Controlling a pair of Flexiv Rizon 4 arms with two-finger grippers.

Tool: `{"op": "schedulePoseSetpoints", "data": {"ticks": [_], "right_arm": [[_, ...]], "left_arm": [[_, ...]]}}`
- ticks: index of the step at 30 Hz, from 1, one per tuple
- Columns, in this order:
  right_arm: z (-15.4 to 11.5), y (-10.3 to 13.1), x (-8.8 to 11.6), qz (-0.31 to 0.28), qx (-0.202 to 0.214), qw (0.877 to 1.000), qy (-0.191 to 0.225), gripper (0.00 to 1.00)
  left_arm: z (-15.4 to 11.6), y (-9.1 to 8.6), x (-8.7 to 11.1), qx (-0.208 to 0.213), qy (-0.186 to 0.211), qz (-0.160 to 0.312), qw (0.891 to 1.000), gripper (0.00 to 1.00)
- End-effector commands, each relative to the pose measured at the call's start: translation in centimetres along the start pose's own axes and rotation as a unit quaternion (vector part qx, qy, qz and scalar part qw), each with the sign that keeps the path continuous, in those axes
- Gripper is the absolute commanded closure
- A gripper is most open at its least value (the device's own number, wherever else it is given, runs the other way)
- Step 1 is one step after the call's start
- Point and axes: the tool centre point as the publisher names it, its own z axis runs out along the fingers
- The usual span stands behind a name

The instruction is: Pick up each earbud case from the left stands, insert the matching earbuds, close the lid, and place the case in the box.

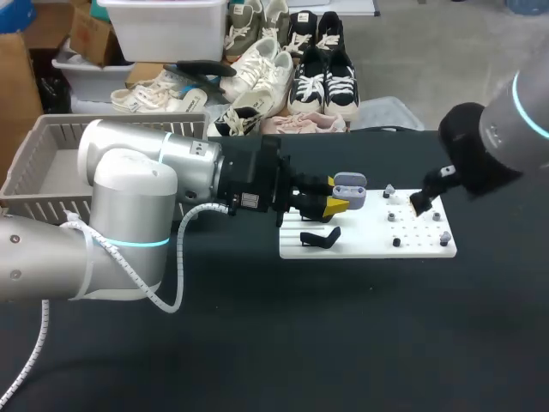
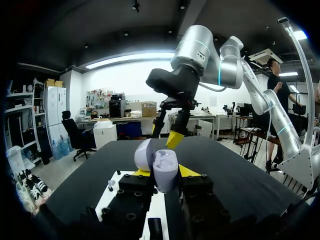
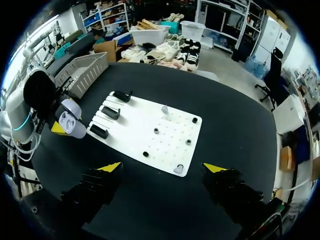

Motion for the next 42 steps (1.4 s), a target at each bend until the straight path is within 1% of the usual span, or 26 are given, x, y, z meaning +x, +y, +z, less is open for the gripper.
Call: {"op": "schedulePoseSetpoints", "data": {"ticks": [1, 2, 7, 11, 13, 16, 19, 22, 25, 30, 33, 35, 37, 42], "right_arm": [[1.3, -0.1, -0.4, 0.009, 0.1, 0.995, 0.016, 0.0], [1.6, -0.3, -0.3, 0.007, 0.109, 0.994, 0.023, 0.04], [3.3, -1.4, 0.4, -0.006, 0.155, 0.986, 0.058, 0.07], [4.4, -2.4, 1.1, 0.003, 0.163, 0.983, 0.079, 0.21], [4.9, -2.6, 1.5, 0.008, 0.16, 0.983, 0.086, 0.26], [5.5, -2.8, 1.9, 0.011, 0.158, 0.983, 0.096, 0.31], [6.0, -2.8, 2.2, 0.012, 0.153, 0.983, 0.104, 0.42], [6.5, -3.0, 2.4, 0.013, 0.151, 0.982, 0.111, 0.43], [6.7, -3.2, 2.6, 0.015, 0.149, 0.982, 0.116, 0.47], [7.1, -3.5, 3.0, 0.021, 0.142, 0.982, 0.122, 0.45], [7.3, -3.5, 3.2, 0.022, 0.14, 0.982, 0.126, 0.47], [7.5, -3.6, 3.2, 0.021, 0.139, 0.982, 0.128, 0.47], [7.5, -3.6, 3.2, 0.019, 0.138, 0.982, 0.13, 0.5], [7.8, -3.5, 3.2, 0.014, 0.137, 0.981, 0.134, 0.53]], "left_arm": [[0.0, 0.1, 0.0, 0.001, 0.0, 0.0, 1.0, 1.0], [0.0, 0.1, 0.0, 0.001, 0.0, 0.0, 1.0, 1.0], [0.0, 0.1, 0.0, 0.001, 0.0, 0.0, 1.0, 1.0], [0.0, 0.1, 0.0, 0.001, 0.0, 0.0, 1.0, 1.0], [0.0, 0.1, 0.0, 0.001, 0.0, 0.0, 1.0, 1.0], [0.0, 0.1, 0.0, 0.001, 0.0, 0.0, 1.0, 1.0], [0.0, 0.1, 0.0, 0.001, 0.0, 0.0, 1.0, 1.0], [0.0, 0.1, 0.0, 0.001, 0.0, 0.0, 1.0, 1.0], [0.0, 0.1, 0.0, 0.001, 0.0, 0.0, 1.0, 1.0], [0.0, 0.1, 0.0, 0.001, 0.0, 0.0, 1.0, 1.0], [0.0, 0.1, 0.0, 0.001, 0.0, 0.0, 1.0, 1.0], [0.0, 0.1, 0.0, 0.001, 0.0, 0.0, 1.0, 1.0], [0.0, 0.1, 0.0, 0.001, 0.0, 0.0, 1.0, 1.0], [0.0, 0.1, 0.0, 0.001, 0.0, 0.0, 1.0, 1.0]]}}
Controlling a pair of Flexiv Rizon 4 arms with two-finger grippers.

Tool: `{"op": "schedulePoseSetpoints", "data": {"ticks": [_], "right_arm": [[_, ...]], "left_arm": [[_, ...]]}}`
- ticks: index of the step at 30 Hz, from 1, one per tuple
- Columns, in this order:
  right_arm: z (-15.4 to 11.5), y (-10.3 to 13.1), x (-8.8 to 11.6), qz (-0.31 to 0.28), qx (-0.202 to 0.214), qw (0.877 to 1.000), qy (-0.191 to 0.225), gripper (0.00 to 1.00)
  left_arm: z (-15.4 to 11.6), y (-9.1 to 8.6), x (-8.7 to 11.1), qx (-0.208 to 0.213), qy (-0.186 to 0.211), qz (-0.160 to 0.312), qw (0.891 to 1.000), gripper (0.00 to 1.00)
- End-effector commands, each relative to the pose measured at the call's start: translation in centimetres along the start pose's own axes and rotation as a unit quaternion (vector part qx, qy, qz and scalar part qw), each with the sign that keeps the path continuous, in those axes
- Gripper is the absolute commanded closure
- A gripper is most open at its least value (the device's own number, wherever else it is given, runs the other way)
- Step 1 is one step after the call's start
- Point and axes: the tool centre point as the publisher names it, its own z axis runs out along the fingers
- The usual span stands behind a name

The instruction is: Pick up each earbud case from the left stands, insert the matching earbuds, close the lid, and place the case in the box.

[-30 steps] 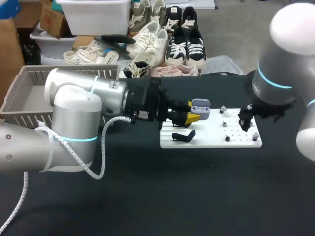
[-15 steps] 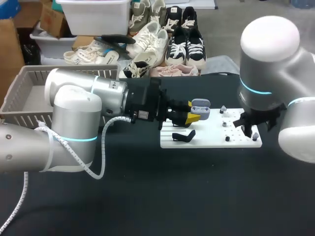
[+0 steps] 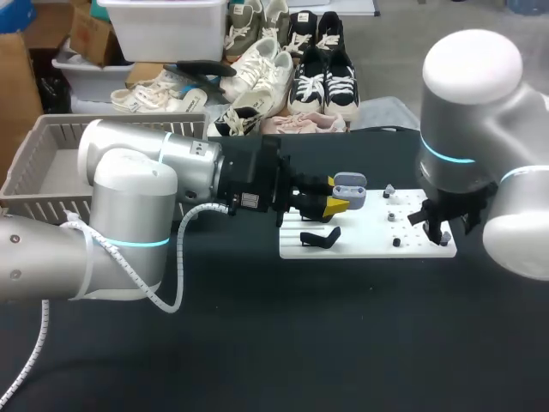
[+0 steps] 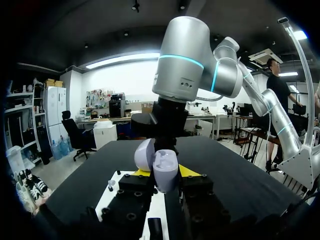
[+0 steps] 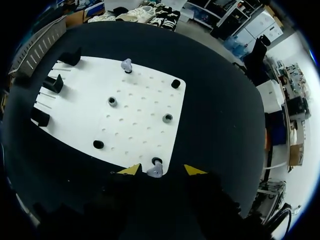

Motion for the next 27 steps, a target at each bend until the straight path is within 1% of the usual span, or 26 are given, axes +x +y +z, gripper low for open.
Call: {"op": "schedulePoseSetpoints", "data": {"ticks": [1, 27], "right_arm": [[0.1, 0.2, -0.3, -0.004, 0.0, 1.0, 0.003, 0.53], [1.2, 0.4, -0.2, -0.01, 0.0, 1.0, 0.02, 0.64]], "left_arm": [[0.0, 0.1, 0.0, 0.001, 0.0, 0.0, 1.0, 1.0], [0.0, 0.1, 0.0, 0.001, 0.0, 0.0, 1.0, 1.0]]}}
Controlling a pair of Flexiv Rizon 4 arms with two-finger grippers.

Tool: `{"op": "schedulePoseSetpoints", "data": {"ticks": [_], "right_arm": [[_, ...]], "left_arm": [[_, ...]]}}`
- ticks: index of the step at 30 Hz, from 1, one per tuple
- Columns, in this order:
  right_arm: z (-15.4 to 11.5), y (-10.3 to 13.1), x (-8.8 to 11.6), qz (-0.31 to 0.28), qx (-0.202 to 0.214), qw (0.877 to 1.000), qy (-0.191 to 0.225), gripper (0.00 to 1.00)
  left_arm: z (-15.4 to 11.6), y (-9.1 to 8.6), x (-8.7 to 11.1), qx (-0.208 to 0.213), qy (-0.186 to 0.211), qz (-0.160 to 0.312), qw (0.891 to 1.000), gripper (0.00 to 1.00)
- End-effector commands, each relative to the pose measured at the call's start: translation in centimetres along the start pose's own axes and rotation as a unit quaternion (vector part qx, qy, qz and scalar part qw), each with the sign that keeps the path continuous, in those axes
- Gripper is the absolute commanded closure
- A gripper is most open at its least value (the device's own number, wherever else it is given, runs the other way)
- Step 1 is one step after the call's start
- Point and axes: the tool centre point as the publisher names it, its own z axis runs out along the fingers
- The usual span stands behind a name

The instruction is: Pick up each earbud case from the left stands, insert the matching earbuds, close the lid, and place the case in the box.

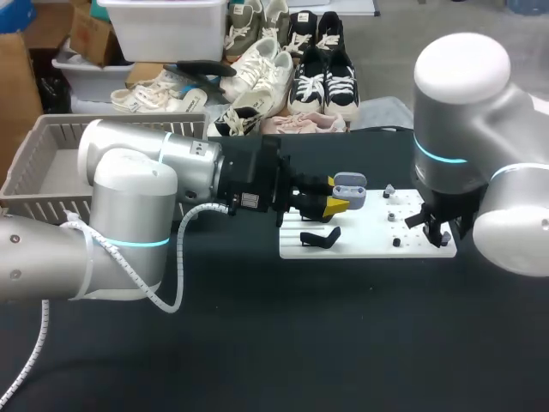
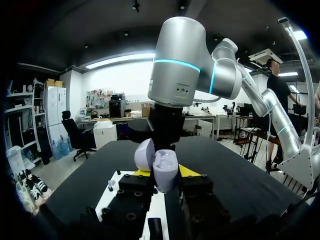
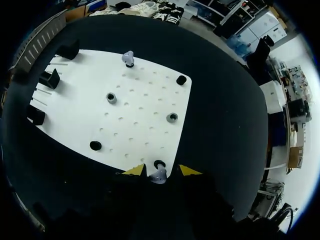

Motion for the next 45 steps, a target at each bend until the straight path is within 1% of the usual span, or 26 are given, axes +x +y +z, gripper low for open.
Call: {"op": "schedulePoseSetpoints", "data": {"ticks": [1, 5, 14, 22, 25, 26, 31, 32, 33, 34, 36, 41, 45], "right_arm": [[0.06, 0.02, -0.19, 0.0, 0.001, 1.0, 0.003, 0.64], [0.07, 0.03, -0.18, 0.001, 0.0, 1.0, 0.005, 0.67], [0.27, 0.04, -0.16, 0.001, -0.001, 1.0, 0.01, 0.78], [0.63, 0.02, -0.08, 0.001, -0.003, 1.0, 0.014, 0.94], [0.63, 0.02, -0.05, 0.002, -0.004, 1.0, 0.015, 0.95], [0.64, 0.02, -0.04, 0.002, -0.004, 1.0, 0.015, 0.99], [0.61, 0.05, 0.0, 0.002, -0.003, 1.0, 0.015, 1.0], [0.61, 0.06, 0.0, 0.002, -0.003, 1.0, 0.015, 0.94], [0.61, 0.06, 0.01, 0.002, -0.003, 1.0, 0.015, 0.8], [0.61, 0.07, 0.01, 0.002, -0.003, 1.0, 0.015, 0.71], [0.57, 0.17, 0.06, 0.002, -0.003, 1.0, 0.014, 0.62], [0.47, 0.4, 0.16, 0.0, -0.004, 1.0, 0.013, 0.58], [-0.03, 0.57, 0.38, 0.0, -0.004, 1.0, 0.008, 0.6]], "left_arm": [[0.0, 0.07, 0.01, 0.001, 0.0, 0.0, 1.0, 1.0], [0.0, 0.07, 0.01, 0.001, 0.0, 0.0, 1.0, 1.0], [0.0, 0.07, 0.01, 0.001, 0.0, 0.0, 1.0, 1.0], [0.0, 0.07, 0.01, 0.001, 0.0, 0.0, 1.0, 1.0], [0.0, 0.07, 0.01, 0.001, 0.0, 0.0, 1.0, 1.0], [0.0, 0.07, 0.01, 0.001, 0.0, 0.0, 1.0, 1.0], [0.0, 0.07, 0.01, 0.001, 0.0, 0.0, 1.0, 1.0], [0.0, 0.07, 0.01, 0.001, 0.0, 0.0, 1.0, 1.0], [0.0, 0.07, 0.01, 0.001, 0.0, 0.0, 1.0, 1.0], [0.0, 0.07, 0.01, 0.001, 0.0, 0.0, 1.0, 1.0], [0.0, 0.07, 0.01, 0.001, 0.0, 0.0, 1.0, 1.0], [0.0, 0.07, 0.01, 0.001, 0.0, 0.0, 1.0, 1.0], [0.0, 0.07, 0.01, 0.001, 0.0, 0.0, 1.0, 1.0]]}}
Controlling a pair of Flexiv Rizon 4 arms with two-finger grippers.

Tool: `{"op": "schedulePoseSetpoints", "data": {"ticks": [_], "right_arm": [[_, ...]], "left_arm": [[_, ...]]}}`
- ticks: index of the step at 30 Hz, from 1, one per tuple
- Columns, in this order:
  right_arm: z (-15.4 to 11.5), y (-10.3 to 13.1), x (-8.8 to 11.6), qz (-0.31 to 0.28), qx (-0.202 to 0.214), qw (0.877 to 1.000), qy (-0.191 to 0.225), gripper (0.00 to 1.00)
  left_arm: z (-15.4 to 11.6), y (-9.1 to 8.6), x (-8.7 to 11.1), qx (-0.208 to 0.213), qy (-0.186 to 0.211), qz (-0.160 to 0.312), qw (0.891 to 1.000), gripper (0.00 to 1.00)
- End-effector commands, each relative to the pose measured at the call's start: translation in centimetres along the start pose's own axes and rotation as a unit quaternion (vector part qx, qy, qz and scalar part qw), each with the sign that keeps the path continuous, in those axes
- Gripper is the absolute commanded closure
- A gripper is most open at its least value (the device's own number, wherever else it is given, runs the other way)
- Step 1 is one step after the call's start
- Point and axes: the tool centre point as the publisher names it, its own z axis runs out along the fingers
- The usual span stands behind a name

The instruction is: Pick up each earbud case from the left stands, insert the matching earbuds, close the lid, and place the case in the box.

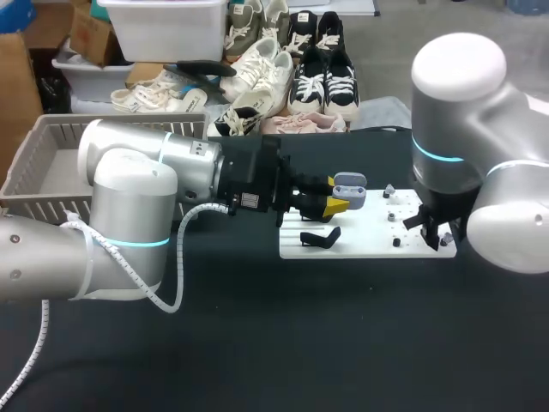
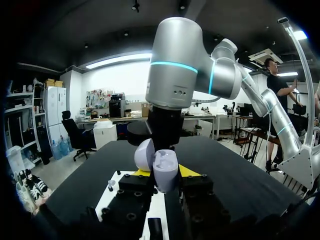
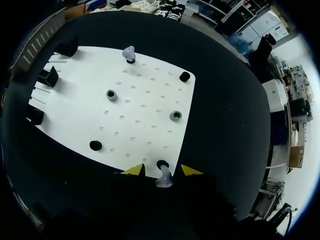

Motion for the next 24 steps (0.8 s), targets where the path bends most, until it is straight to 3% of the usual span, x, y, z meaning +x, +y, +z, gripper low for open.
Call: {"op": "schedulePoseSetpoints", "data": {"ticks": [1, 24], "right_arm": [[-0.5, 0.1, 0.4, 0.001, 0.002, 1.0, -0.006, 0.6], [-1.4, -0.3, 1.8, -0.022, 0.004, 0.999, -0.035, 0.69]], "left_arm": [[0.0, 0.1, 0.0, 0.001, 0.0, 0.0, 1.0, 1.0], [0.0, 0.1, 0.0, 0.001, 0.0, 0.0, 1.0, 1.0]]}}
